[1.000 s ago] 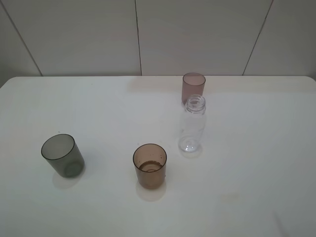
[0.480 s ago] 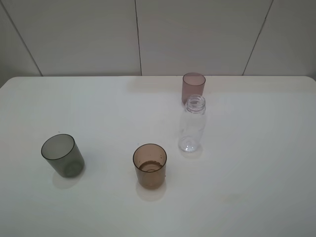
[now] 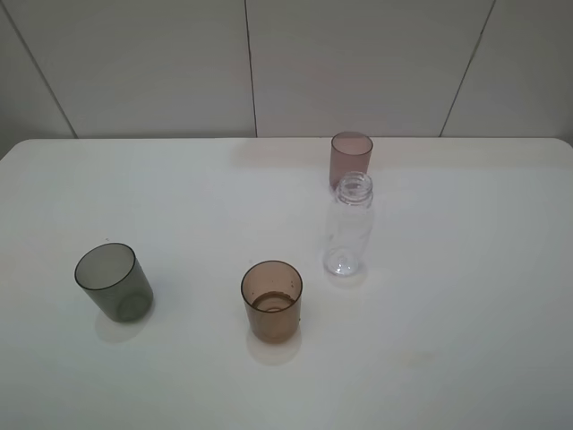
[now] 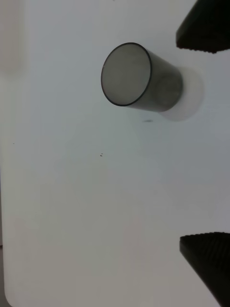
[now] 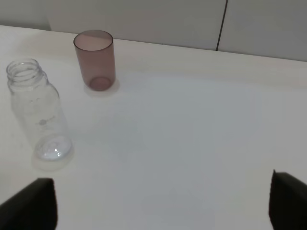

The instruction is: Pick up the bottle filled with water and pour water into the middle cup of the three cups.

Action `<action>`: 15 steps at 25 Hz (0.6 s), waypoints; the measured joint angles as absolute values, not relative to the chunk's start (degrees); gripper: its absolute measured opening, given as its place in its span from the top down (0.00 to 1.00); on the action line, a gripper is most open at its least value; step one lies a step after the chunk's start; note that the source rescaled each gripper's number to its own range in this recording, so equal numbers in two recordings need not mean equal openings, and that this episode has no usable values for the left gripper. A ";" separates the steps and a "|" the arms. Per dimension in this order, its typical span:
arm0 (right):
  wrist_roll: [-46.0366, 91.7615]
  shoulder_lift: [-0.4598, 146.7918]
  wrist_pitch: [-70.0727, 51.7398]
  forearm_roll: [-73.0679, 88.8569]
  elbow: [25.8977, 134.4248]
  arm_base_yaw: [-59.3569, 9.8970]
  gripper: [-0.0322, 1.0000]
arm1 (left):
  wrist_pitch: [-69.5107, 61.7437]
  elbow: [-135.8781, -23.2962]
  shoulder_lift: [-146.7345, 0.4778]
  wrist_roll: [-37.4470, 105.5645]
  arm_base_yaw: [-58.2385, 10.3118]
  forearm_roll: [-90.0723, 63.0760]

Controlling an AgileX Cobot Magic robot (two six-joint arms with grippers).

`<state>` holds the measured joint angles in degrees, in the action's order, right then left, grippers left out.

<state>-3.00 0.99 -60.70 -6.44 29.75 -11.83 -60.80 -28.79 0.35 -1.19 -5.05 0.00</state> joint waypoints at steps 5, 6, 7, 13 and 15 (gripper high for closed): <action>-2.59 0.99 -60.70 -5.66 29.75 -11.83 0.00 | -60.80 -28.79 0.35 -1.19 -5.05 0.00; -2.59 0.99 -60.70 -5.66 29.75 -11.71 0.00 | -60.80 -28.79 0.35 -1.19 -5.05 0.00; -2.58 0.99 -60.70 -5.66 29.75 -11.30 0.00 | -60.80 -28.79 0.35 -1.19 -5.05 0.00; -2.41 0.99 -60.70 -5.53 29.75 -4.77 0.00 | -60.80 -28.79 0.35 -1.19 -5.05 0.00; -2.41 0.99 -60.70 -5.53 29.75 -1.66 0.00 | -60.80 -28.79 0.35 -1.19 -5.05 0.00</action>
